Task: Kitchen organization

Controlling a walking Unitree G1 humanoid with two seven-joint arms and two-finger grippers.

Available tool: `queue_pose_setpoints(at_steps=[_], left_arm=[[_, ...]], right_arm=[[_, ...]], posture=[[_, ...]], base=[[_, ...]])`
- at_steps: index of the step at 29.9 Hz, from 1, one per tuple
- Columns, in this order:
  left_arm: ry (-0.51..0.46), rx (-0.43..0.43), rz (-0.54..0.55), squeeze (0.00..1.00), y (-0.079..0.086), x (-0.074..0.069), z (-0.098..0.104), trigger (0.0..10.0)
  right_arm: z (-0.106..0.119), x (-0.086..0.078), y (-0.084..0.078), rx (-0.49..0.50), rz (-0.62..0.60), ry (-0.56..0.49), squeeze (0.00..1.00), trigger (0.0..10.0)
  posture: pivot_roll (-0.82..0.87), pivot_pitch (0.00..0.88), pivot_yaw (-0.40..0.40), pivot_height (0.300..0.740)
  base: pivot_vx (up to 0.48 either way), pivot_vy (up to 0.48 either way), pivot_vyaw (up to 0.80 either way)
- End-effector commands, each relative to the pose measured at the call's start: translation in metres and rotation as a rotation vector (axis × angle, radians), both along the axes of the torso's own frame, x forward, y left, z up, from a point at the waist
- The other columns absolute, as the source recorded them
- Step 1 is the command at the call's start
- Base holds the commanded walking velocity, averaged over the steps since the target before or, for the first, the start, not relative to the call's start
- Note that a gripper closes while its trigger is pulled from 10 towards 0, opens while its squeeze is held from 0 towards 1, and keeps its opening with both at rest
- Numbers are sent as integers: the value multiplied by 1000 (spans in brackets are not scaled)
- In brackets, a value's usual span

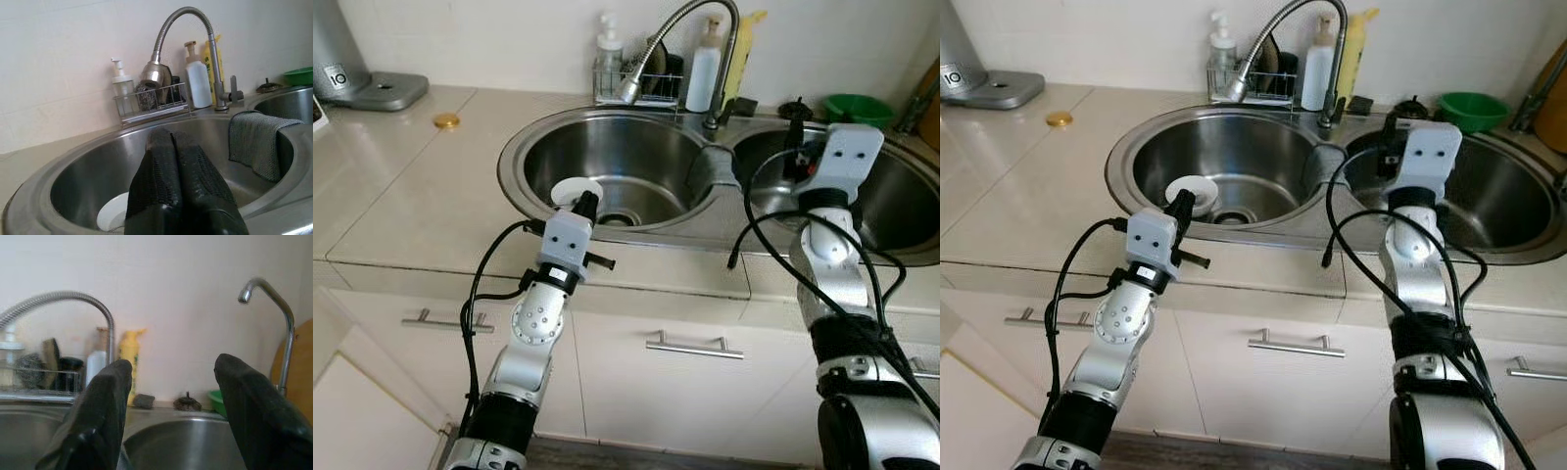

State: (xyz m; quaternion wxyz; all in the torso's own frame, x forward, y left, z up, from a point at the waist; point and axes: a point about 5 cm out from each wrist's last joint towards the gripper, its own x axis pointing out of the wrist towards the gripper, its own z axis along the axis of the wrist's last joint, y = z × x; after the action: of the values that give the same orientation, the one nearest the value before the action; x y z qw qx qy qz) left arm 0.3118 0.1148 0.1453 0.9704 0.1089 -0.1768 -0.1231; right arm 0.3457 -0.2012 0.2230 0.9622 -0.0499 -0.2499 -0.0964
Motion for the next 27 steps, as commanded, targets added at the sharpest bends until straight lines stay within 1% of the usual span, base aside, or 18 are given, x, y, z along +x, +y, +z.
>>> queue_pose_setpoints(at_steps=[1,2,3,5,9,11,12,18,24,27], left_arm=[[11,-1,-9,0,-1,0,-1,10000],[13,-1,-9,0,-1,0,-1,10000],[14,-2,-10,0,-1,0,-1,10000],[16,-3,-9,0,-1,0,-1,10000],[9,-3,-9,0,0,1,1,10000],[7,-2,-9,0,0,1,1,10000],[4,-2,-10,0,1,1,2,10000],[-9,6,-21,0,-1,1,3,10000],[-40,6,-26,0,-2,2,9,10000],[-59,5,-27,0,-1,2,12,10000]], right_arm=[[8,-8,10,-41,45,-19,82,10000],[7,-13,13,-74,55,-23,0,10000],[7,-18,15,-102,67,-25,0,10000],[4,-25,20,-125,76,-17,0,10000],[-11,-41,24,-117,86,36,0,10000],[-13,-44,24,-113,86,48,0,10000],[-17,-50,25,-113,86,76,0,10000],[-23,-56,28,-109,83,110,0,10000],[-23,-60,33,-105,87,115,0,10000],[-22,-62,35,-119,90,108,0,10000]], posture=[[110,0,-52,740],[107,0,-53,740],[107,0,-53,740],[102,0,-52,740],[101,0,-50,740],[101,0,-50,740],[100,0,-47,740],[99,0,-45,740],[105,0,-45,740],[106,0,-44,740]], base=[[0,0,0],[0,0,0],[0,0,0],[0,0,0],[0,0,0],[0,292,0],[0,480,0],[0,480,0],[0,417,0],[0,365,0]])
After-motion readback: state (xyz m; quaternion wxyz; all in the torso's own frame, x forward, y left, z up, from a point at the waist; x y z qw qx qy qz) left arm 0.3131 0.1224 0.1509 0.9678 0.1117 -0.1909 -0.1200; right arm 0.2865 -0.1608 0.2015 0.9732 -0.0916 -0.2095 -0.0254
